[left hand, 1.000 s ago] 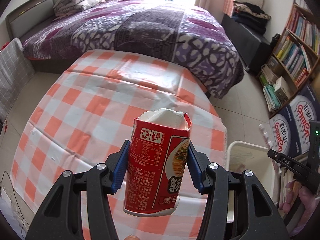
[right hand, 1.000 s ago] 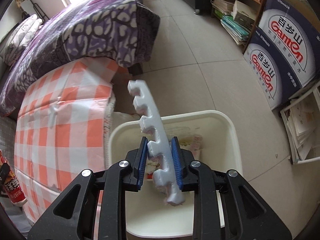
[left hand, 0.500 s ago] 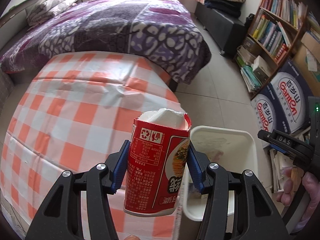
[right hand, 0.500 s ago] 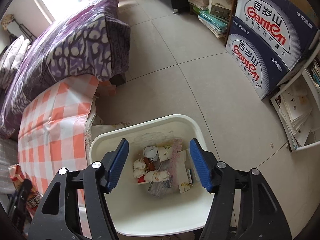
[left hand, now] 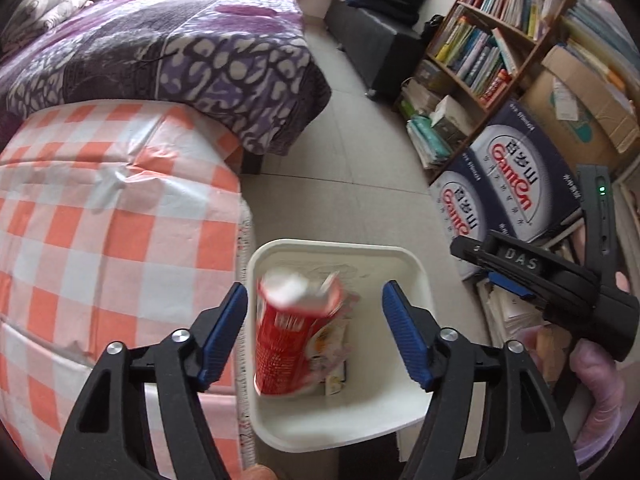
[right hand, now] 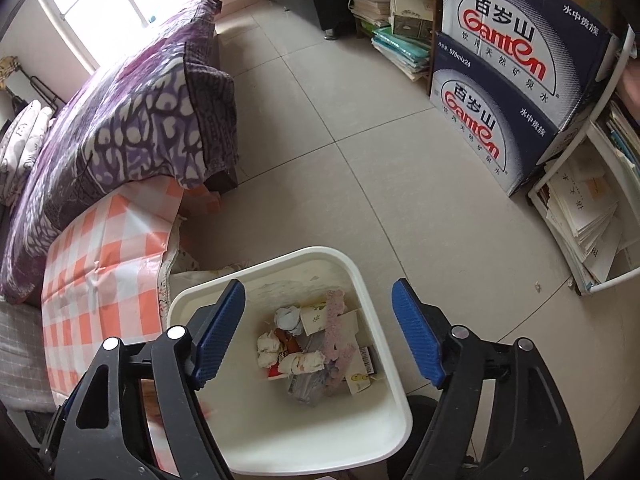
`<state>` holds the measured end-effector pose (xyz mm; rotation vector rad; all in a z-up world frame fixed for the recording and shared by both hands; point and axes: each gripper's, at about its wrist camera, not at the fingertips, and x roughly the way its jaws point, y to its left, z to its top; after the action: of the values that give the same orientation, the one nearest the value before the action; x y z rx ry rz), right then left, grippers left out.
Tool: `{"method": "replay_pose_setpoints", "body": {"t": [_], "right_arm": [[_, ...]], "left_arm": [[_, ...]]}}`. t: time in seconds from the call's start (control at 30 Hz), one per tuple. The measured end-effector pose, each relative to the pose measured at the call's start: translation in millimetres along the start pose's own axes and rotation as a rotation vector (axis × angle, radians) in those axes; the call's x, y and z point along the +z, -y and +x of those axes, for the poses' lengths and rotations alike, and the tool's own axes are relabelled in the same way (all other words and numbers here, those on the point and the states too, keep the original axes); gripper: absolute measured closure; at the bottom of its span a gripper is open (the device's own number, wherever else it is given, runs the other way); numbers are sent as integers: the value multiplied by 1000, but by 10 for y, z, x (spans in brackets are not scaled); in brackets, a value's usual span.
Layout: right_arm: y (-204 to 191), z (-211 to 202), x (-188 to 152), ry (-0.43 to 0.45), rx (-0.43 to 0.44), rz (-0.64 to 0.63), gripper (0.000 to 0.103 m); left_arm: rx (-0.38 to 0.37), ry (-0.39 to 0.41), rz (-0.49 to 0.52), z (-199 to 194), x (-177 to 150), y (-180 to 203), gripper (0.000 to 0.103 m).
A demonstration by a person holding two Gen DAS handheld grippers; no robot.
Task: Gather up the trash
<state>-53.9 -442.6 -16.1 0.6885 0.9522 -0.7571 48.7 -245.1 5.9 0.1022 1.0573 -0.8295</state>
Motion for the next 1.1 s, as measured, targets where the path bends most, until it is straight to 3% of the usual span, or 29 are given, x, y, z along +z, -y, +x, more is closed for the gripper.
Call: {"method": "replay_pose_setpoints", "body": {"t": [0.1, 0.2, 0.4, 0.57, 0.83, 1.1], "right_arm": [[-9, -66, -5, 35, -9, -5, 25], [-97, -171, -54, 87, -43, -55, 23], [-356, -434, -312, 247, -127, -156, 7], [-549, -610, -565, 403, -166, -241, 7], [-651, -702, -700, 496, -128, -232, 7], [-766, -727, -797, 525, -108, -262, 7]], "left_arm": [[15, 18, 2, -45, -6, 26, 24], [83, 53, 21, -123, -17, 8, 23], [321, 233, 55, -413, -73, -82, 12], [569, 447, 103, -667, -175, -103, 7], [609, 434, 50, -734, -197, -329, 7], [624, 445, 13, -763, -290, -344, 7]]}}
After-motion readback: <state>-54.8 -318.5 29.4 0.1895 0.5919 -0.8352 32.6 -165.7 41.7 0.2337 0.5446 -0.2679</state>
